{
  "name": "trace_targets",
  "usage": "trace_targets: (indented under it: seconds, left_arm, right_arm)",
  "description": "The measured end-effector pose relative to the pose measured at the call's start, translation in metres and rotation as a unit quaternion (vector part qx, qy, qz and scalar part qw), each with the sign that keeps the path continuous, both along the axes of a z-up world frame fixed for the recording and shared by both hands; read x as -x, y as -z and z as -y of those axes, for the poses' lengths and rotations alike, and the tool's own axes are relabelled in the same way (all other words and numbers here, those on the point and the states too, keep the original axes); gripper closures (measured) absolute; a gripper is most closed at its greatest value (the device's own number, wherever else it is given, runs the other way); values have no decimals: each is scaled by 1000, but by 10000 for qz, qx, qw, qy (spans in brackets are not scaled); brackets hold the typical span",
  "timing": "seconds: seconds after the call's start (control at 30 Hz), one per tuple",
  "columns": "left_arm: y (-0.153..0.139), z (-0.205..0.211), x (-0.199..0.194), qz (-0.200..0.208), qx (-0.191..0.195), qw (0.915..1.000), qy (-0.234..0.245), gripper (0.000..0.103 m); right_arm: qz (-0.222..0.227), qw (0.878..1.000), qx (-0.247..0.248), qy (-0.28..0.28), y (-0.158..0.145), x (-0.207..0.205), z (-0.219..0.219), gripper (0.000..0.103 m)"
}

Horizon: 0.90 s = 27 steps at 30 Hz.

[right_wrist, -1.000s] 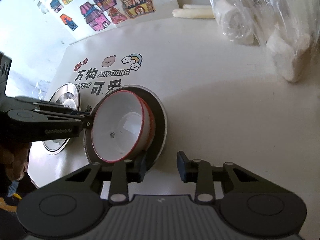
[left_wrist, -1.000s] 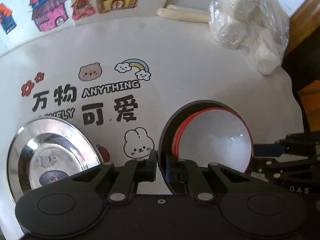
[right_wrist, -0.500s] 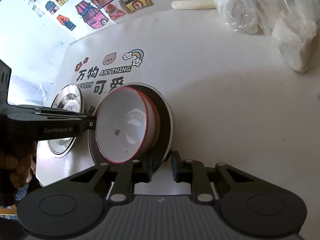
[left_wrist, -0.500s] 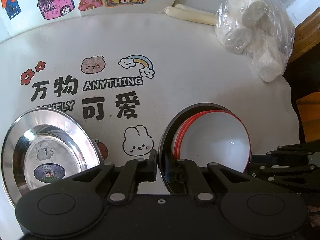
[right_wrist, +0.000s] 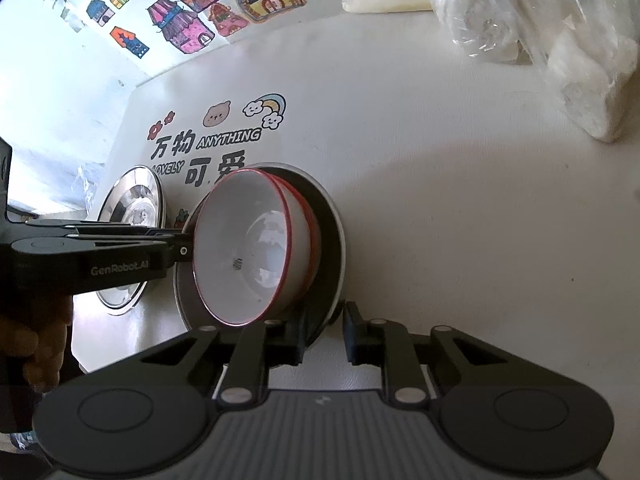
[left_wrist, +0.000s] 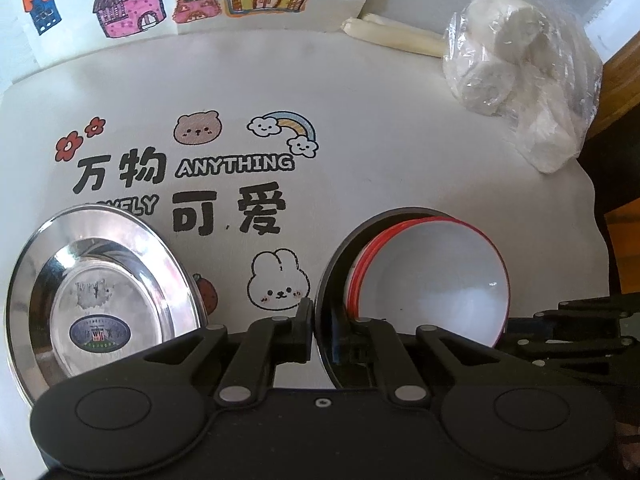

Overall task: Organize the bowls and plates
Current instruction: 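Lift the bowl stack with both grippers and carry it over the stainless plates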

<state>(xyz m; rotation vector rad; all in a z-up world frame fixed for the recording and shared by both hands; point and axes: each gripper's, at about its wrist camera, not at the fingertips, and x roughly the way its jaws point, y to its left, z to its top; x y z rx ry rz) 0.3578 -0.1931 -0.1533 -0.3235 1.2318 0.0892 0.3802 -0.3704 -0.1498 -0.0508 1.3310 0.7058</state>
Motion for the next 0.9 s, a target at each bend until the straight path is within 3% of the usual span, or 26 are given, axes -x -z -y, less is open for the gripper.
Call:
trace_targets:
  seconds: [0.57,0.9]
  left_arm:
    - [-5,5,6,-55,151,9993,-336,97]
    - [-9,3,4,33,227,9996,-186,97]
  right_arm:
    - [-122,9999,63,50,0,-2,5,84]
    - [-100,9996,126,237,-4,0,6,84]
